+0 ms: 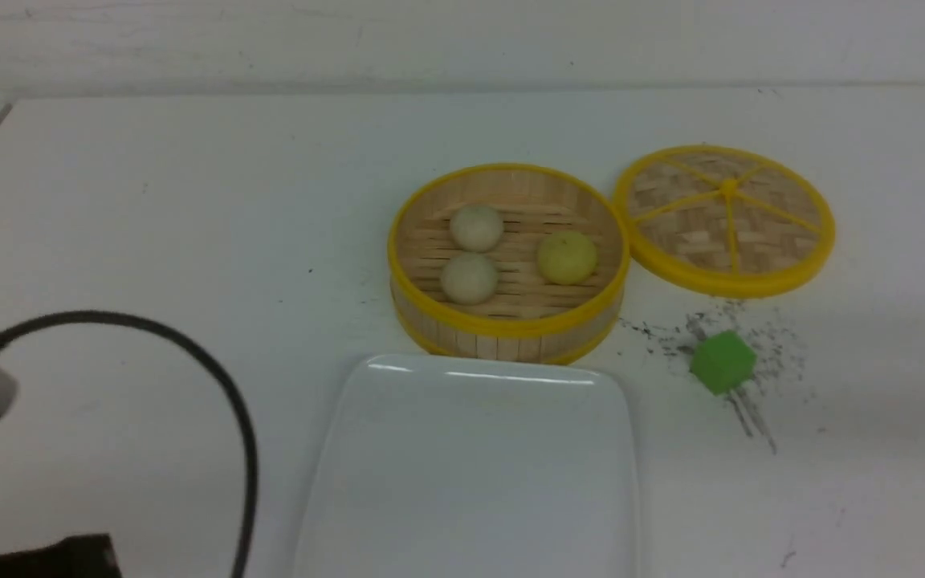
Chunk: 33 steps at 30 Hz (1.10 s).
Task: Put the steamed buns into the plate on the white tablecloth.
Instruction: 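Reach toward a bun in the bamboo steamer with the right gripper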
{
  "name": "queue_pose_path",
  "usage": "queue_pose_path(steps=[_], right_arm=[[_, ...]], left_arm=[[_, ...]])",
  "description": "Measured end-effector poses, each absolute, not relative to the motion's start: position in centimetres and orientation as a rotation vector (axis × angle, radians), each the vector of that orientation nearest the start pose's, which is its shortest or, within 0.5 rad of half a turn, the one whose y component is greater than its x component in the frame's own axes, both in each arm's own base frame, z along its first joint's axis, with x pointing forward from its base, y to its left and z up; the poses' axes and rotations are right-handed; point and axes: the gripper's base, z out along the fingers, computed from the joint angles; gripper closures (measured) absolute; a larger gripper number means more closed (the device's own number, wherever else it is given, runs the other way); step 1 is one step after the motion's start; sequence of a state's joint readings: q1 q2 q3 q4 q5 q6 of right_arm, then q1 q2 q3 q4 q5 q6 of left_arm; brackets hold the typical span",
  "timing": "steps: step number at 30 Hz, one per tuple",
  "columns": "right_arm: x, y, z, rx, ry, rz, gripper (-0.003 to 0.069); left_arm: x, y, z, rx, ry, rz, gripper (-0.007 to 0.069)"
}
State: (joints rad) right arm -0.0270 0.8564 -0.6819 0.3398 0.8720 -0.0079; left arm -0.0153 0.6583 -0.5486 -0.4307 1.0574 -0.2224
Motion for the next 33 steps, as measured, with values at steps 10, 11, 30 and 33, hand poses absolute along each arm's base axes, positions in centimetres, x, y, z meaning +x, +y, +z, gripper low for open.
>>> queue_pose_path(steps=[10, 11, 30, 33], right_arm=[[21.1, 6.6, 29.8, -0.218, 2.465, 1.022, 0.0657], [21.8, 7.3, 30.1, -0.255, 2.454, 1.049, 0.0657], [37.5, 20.6, 28.6, -0.648, 2.64, 0.375, 0.0466], [39.9, 21.0, 27.3, -0.561, 2.625, 0.282, 0.0366]], left_arm=[[14.6, -3.6, 27.9, -0.251, 2.759, -0.596, 0.0589], [14.9, -3.6, 28.0, -0.248, 2.761, -0.595, 0.0582], [15.2, -3.4, 28.0, -0.229, 2.773, -0.558, 0.0498], [15.2, -3.4, 28.0, -0.228, 2.773, -0.555, 0.0496]])
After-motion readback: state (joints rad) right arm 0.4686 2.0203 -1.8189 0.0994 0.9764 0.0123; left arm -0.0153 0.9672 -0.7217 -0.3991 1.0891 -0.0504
